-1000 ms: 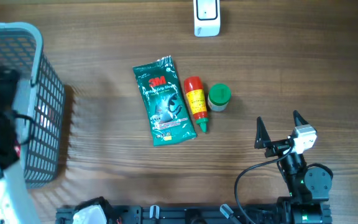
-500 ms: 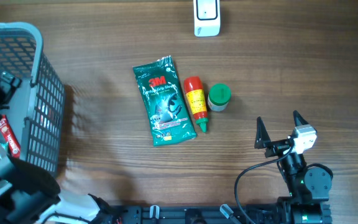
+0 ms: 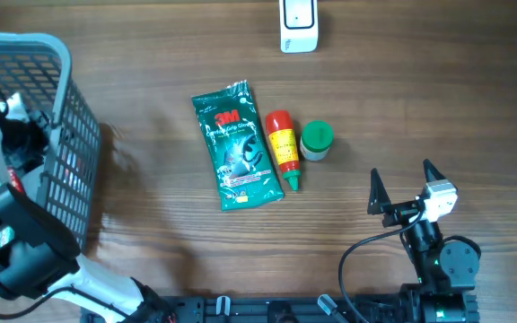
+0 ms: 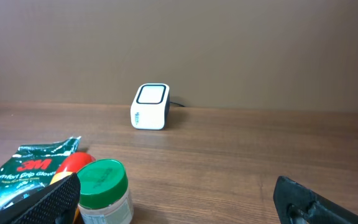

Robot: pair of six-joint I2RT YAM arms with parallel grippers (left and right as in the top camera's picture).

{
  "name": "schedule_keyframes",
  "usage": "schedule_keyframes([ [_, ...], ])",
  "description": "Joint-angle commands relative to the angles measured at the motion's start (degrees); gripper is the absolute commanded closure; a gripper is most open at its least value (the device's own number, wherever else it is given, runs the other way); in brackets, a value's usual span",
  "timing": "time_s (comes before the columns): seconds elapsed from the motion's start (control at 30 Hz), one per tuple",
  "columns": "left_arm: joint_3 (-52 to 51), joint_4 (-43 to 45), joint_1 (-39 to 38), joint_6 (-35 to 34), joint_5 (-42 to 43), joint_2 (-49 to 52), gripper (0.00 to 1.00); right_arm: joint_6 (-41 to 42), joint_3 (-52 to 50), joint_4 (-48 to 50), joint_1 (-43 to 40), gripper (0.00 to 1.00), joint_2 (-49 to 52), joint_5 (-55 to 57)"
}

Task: Scan the item barcode
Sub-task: 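Reach left gripper into basket and grasp small red-white box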

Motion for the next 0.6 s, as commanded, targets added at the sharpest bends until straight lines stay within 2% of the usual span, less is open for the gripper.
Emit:
schedule_keyframes([
  [0.0,-2.67,0.70,-0.22,-1.18,-4.17,1.07,0.07,-0.66,-0.07,0.28,0.28,0.00,-0.50,0.55],
  [0.17,-4.92,1.09,0.28,-2.45,-4.24,1.07,0.07,-0.66,-0.07,0.28,0.28,0.00,-0.50,0.55],
  [0.23,-6.05,1.53,0.28,-2.60,-4.22,1.07,0.17,-0.66,-0.07,0.28,0.28,0.00,-0.50,0.55],
  [0.4,-9.64,3.78,0.28,-2.84,-3.78,1.07,0.20,-0.66,-0.07,0.28,0.28,0.00,-0.50,0.55],
  [0.47,-10.21,4.13,0.28,-4.07,-3.87,1.07,0.32,-0.66,-0.07,0.26,0.28,0.00,-0.50,0.55],
  [0.57,-10.21,4.04,0.28,-4.11,-3.85,1.07,0.36,-0.68,-0.07,0.28,0.28,0.00,-0.50,0.55],
])
